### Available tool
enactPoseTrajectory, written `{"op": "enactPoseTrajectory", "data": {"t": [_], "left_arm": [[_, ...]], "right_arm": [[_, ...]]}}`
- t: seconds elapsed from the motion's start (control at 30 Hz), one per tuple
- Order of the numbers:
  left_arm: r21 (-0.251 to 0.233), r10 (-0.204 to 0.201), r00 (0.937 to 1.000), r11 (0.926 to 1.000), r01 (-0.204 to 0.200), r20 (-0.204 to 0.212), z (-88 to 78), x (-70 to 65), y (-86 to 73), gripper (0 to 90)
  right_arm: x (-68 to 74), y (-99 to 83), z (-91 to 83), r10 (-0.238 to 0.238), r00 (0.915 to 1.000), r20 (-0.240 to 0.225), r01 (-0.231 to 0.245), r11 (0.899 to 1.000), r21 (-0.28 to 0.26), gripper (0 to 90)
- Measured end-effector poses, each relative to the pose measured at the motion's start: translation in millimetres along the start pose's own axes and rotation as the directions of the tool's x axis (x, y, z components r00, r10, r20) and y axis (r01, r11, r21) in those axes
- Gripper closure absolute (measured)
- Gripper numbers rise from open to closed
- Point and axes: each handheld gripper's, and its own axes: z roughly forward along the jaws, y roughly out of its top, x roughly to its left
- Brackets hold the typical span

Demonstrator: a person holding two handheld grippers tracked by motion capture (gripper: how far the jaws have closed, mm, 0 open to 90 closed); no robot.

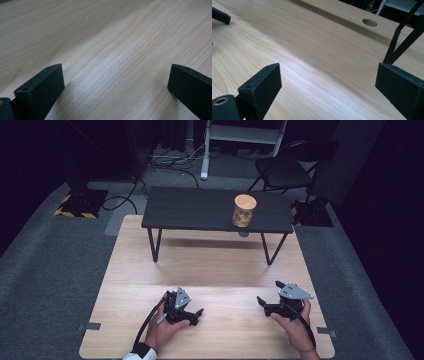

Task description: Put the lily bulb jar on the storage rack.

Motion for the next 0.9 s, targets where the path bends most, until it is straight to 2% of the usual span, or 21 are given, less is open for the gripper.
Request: {"op": "enactPoseTrajectory", "data": {"t": [0.33,0.73,0.77,0.8,0.9], "left_arm": [[0.0,0.0,1.0,1.0,0.0,0.0,0.0,0.0,-0.1,0.8],[0.0,0.0,1.0,1.0,0.0,0.0,0.0,-0.1,-0.1,0.8],[0.0,0.0,1.0,1.0,0.0,0.0,0.0,-0.1,-0.1,0.7],[0.0,0.0,1.0,1.0,0.0,0.0,0.0,-0.1,-0.1,0.8],[0.0,0.0,1.0,1.0,0.0,0.0,0.0,-0.1,-0.1,0.8]], "right_arm": [[3.0,-20.0,5.7,0.028,0.9995,-0.016,-0.027,0.998,0.063,6.2],[8.8,-40.2,12.0,0.069,0.9976,0.003,-0.069,0.99,0.125,6.0],[8.8,-40.2,12.0,0.069,0.9976,0.003,-0.069,0.99,0.125,6.0],[8.9,-45.4,11.7,0.091,0.9958,0.008,-0.091,0.99,0.11,6.2],[6.9,-49.2,11.6,0.118,0.993,0.003,-0.118,0.988,0.102,5.9]]}}
